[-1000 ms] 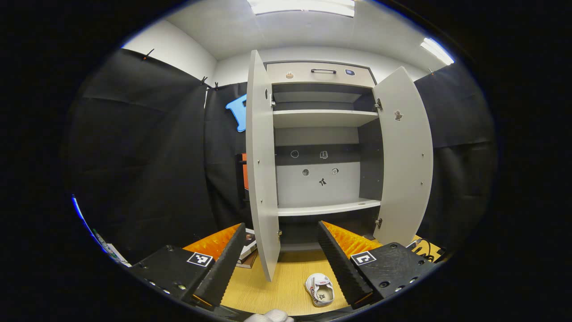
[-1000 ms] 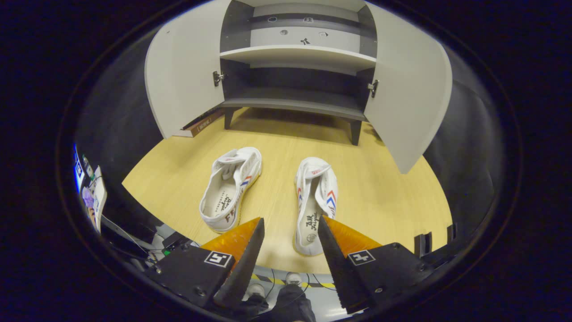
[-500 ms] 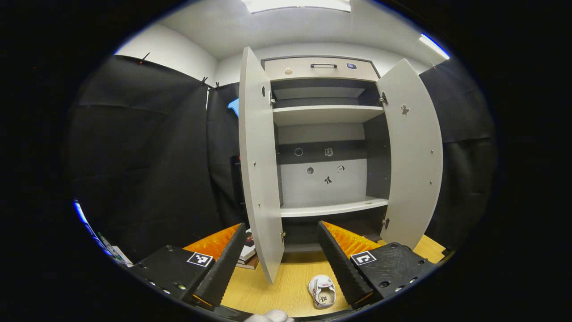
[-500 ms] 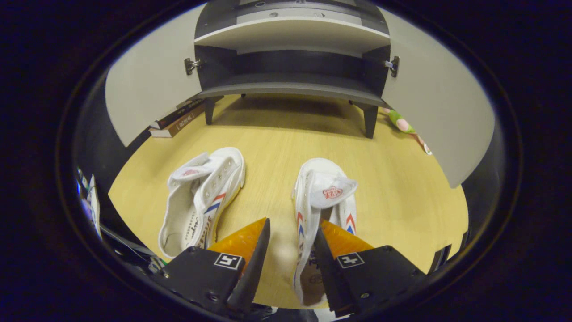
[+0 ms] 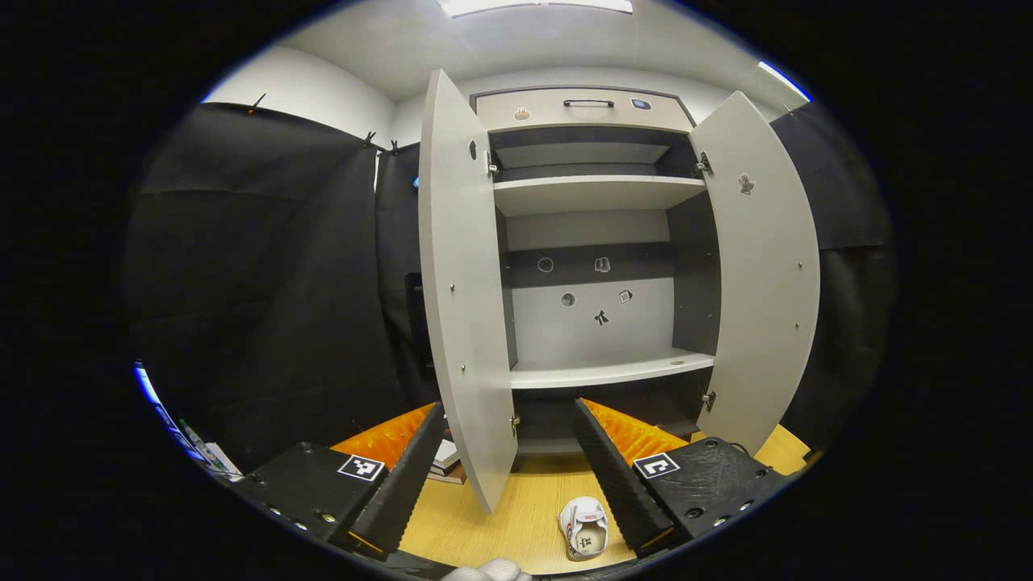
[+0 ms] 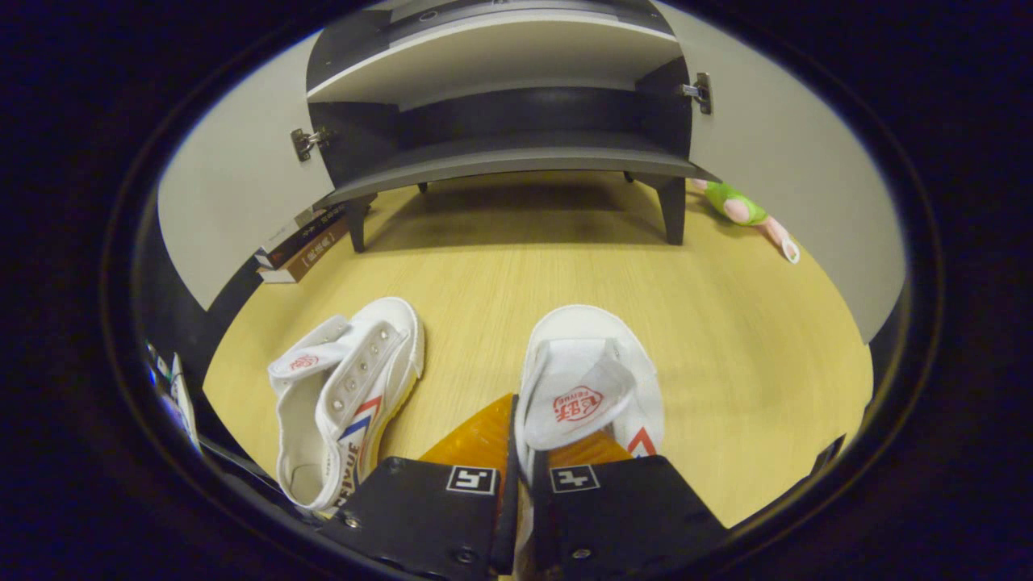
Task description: Grab one shoe with the right hand and put it into the shoe cabinet, grab the other shoe with the left hand and put it into the shoe cabinet; then close the right door with the right hand and the left door with the left hand.
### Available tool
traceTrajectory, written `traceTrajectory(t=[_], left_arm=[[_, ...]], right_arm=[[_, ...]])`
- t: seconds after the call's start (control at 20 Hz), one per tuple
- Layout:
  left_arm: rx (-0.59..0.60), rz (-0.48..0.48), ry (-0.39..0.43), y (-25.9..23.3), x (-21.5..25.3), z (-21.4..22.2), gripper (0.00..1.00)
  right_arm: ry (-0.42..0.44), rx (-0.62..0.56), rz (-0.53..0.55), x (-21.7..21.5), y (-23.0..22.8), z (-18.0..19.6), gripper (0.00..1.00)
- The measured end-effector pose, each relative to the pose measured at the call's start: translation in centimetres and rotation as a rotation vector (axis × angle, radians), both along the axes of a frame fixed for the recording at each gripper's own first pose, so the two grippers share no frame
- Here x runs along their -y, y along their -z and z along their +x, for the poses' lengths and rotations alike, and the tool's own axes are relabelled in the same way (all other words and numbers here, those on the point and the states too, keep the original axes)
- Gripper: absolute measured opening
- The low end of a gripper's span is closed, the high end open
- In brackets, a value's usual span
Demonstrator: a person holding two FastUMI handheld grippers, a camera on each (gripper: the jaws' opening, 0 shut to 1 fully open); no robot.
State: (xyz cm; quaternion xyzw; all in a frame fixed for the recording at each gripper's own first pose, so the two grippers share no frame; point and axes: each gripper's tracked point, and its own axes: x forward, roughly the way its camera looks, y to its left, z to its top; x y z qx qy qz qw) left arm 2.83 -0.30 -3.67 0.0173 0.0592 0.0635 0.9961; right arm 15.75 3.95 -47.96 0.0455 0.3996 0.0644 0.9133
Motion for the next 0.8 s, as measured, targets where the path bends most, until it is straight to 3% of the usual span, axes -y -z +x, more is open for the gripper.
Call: traceTrajectory(t=[0.2,0.4,0.6,0.65,0.8], left_arm=[[0.003,-0.002,0.016,-0.2,0.5,0.2,1.00],[0.019,-0.006,0.035,-0.6,0.8,0.2,0.96],[0.035,-0.007,0.053,-0.8,1.0,-0.1,0.96],[0.040,-0.007,0.056,-0.8,1.0,-0.3,1.00],[0.046,-0.010,0.064,-0.4,0.9,-0.8,0.96]], right_arm=[[-0.008,-0.025,0.031,0.6,-0.5,-0.1,0.05],[-0.033,0.010,0.009,1.1,-2.8,-0.5,0.05],[-0.057,0.092,-0.004,1.0,-8.2,-0.6,0.05],[-0.060,0.119,-0.001,0.8,-10.1,-0.5,0.05],[-0.056,0.203,-0.002,0.6,-16.4,0.7,0.05]])
